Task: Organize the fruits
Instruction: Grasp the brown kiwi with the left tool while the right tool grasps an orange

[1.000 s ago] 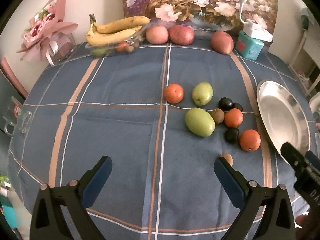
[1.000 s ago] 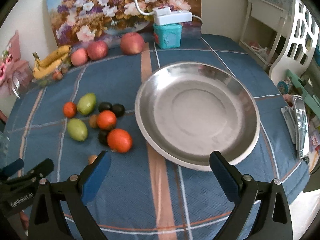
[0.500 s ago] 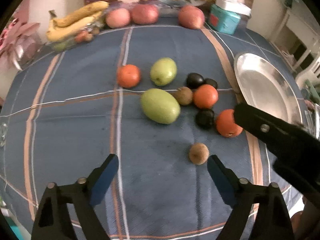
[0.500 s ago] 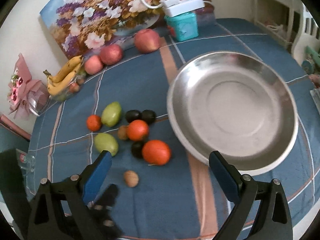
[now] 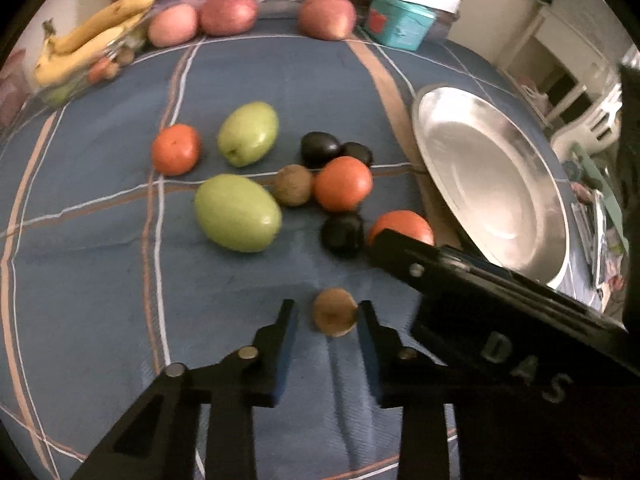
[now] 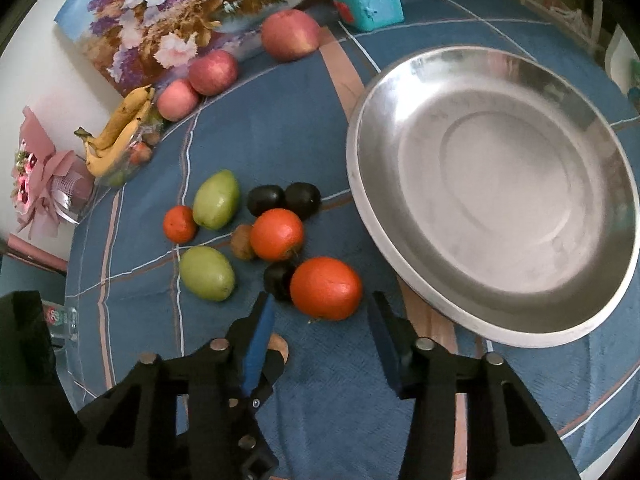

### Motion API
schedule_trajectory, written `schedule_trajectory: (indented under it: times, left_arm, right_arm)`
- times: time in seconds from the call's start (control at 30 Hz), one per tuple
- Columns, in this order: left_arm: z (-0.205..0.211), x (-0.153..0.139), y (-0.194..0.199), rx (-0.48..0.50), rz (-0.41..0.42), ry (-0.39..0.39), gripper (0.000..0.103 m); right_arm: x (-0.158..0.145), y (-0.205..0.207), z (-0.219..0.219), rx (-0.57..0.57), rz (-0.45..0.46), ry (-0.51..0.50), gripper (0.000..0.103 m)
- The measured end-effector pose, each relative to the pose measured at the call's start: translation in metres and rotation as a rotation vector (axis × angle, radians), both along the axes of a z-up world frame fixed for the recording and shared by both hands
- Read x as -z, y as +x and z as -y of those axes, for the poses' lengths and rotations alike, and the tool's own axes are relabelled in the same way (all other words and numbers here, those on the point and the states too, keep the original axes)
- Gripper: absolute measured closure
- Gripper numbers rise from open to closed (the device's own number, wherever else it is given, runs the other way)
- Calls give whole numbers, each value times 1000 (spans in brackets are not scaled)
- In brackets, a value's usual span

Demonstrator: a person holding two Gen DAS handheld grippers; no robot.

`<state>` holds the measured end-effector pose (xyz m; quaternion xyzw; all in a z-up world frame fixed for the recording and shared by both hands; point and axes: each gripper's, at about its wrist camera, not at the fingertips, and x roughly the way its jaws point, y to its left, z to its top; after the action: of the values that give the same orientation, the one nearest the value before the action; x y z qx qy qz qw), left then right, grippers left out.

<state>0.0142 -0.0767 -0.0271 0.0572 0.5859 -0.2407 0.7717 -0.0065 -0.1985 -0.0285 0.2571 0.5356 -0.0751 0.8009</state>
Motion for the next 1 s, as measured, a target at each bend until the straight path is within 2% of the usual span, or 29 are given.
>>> schedule_trajectory:
  times: [0.03,0.17,0.23,0.47,0.67,0.87,1.0]
  left_arm:
    - [2,2,0,9,-2,-1,79]
    - [8,2,3,11,-5,0,80]
    - [5,0,0,1,-16,-10,80]
    - [-7,-3,2,-51,-17,-31,88]
    - [-18,-2,4,-64,-42,-68,86]
    - [-18,-3,6,-80,-30,-88,86]
    - [-21,2,9,-93,-74,-115,78]
  right_arm:
    - [0,0,1,0,-2,-1,54]
    - [4,0,3,14,-6,9,54]
    - [5,0,4,18,-5,16,58]
    - [7,-1,5,14,7,42,59]
    - [5,-4,5,8,11,45,62]
    - [3,-7,7,13,7,46,63]
    - [-1,-12,9,18,9,26,63]
